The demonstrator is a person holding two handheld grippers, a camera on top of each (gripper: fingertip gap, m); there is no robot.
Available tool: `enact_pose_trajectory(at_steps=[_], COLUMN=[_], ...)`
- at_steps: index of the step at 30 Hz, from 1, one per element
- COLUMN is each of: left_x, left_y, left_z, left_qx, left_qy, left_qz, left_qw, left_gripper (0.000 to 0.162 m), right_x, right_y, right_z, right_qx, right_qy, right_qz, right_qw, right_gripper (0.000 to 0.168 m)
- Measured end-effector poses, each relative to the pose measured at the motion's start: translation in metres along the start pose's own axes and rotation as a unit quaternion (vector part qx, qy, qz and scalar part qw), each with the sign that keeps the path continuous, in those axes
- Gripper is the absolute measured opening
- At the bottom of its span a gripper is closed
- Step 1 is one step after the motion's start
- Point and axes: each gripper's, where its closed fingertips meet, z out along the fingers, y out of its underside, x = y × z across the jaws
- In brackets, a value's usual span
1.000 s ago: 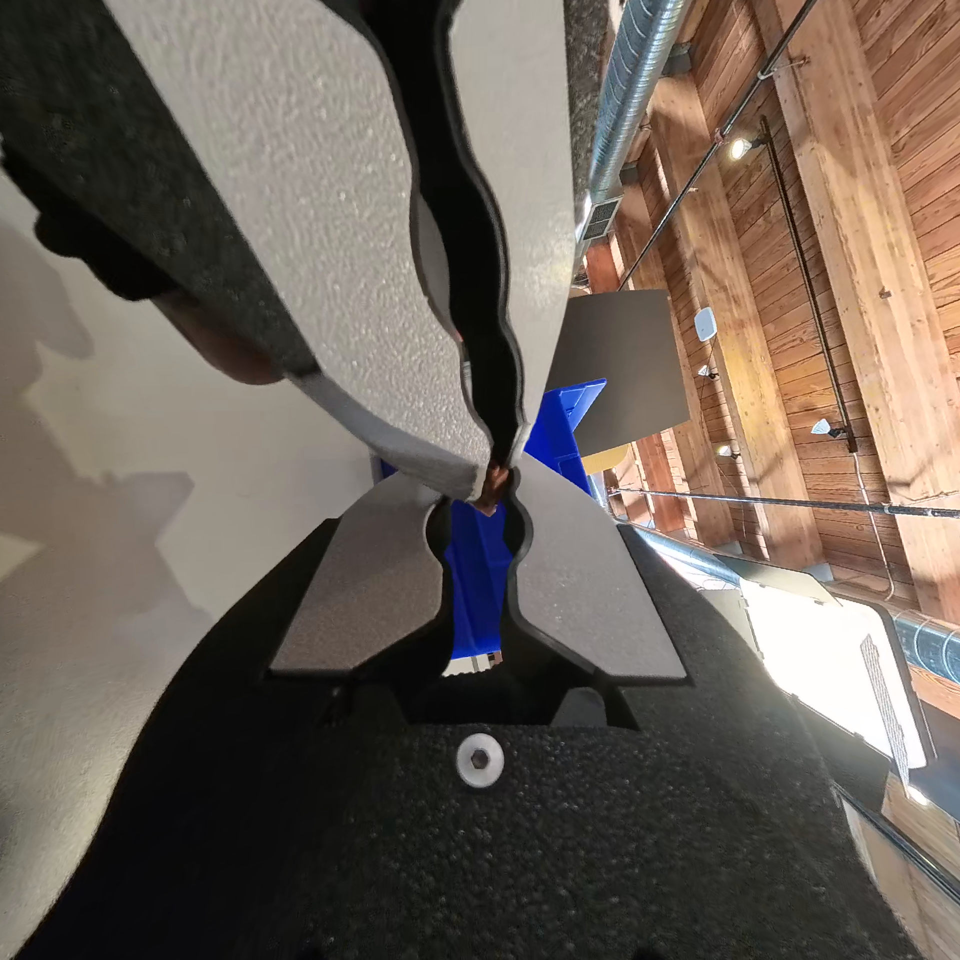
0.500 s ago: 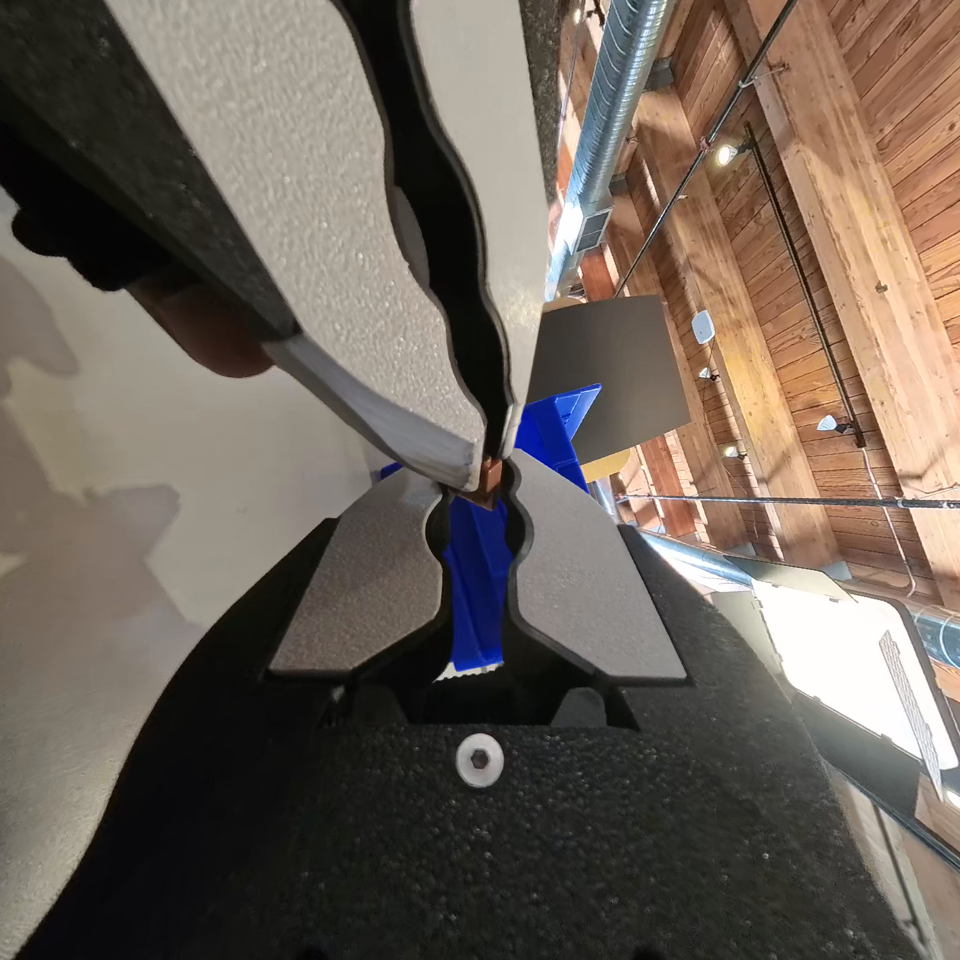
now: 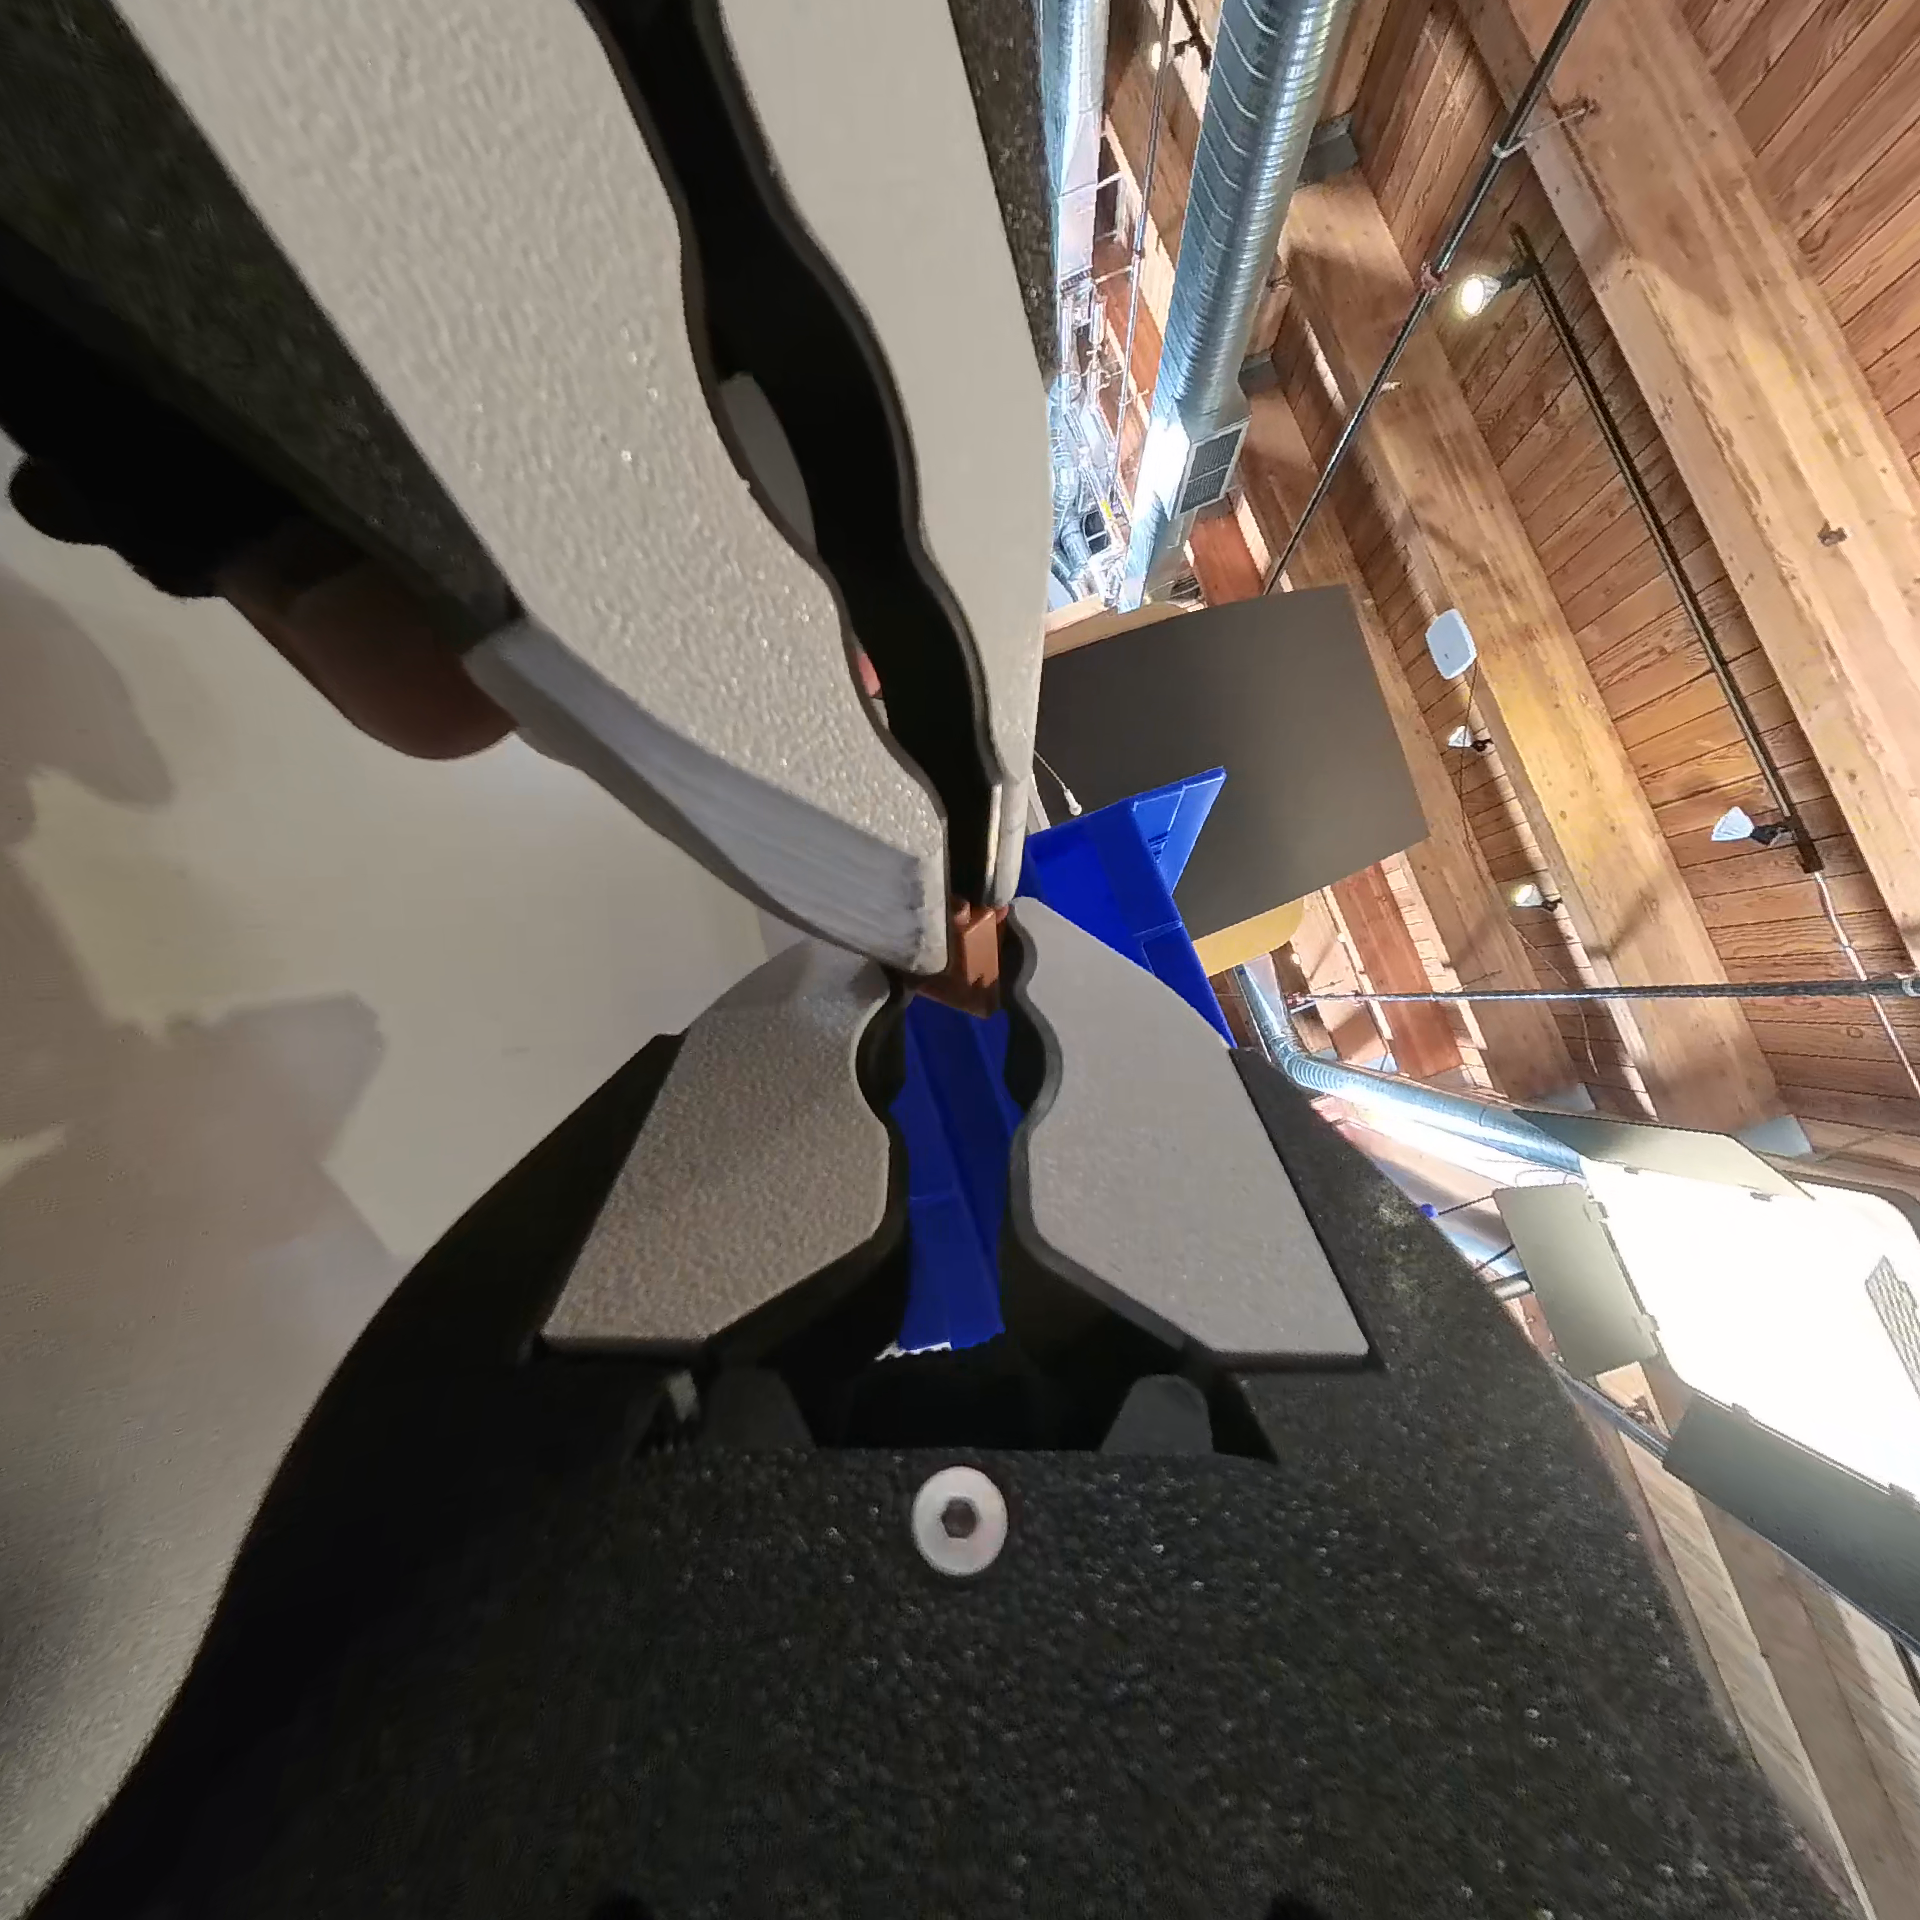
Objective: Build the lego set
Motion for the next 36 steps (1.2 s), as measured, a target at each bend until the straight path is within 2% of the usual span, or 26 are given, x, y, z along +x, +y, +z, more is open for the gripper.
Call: enact_pose_trajectory(at_steps=[14, 18, 24, 31, 36], left_x=[0.000, -0.001, -0.003, -0.020, -0.015], left_y=[-0.005, -0.010, 0.002, 0.026, 0.031], left_z=[-0.008, -0.011, -0.007, -0.004, -0.001], left_qx=[0.032, 0.052, 0.023, -0.035, -0.050], left_qy=[0.015, 0.021, 0.025, -0.001, 0.010], left_qz=[0.041, 0.046, 0.031, -0.046, -0.046], left_qw=[0.999, 0.997, 0.999, 0.998, 0.998], left_gripper=[0.007, 0.007, 0.007, 0.007, 0.007], right_x=[0.001, 0.000, -0.005, -0.013, -0.007], right_y=[-0.007, -0.003, 0.002, 0.028, 0.045], right_z=[-0.003, -0.001, 0.001, 0.009, 0.008], right_qx=[0.032, 0.026, 0.011, -0.057, -0.080], right_qy=[-0.004, -0.013, -0.033, -0.060, -0.060], right_qz=[0.027, 0.042, 0.064, 0.083, 0.113], right_qw=[0.999, 0.999, 0.997, 0.993, 0.989], right_gripper=[0.013, 0.000, 0.000, 0.000, 0.000])
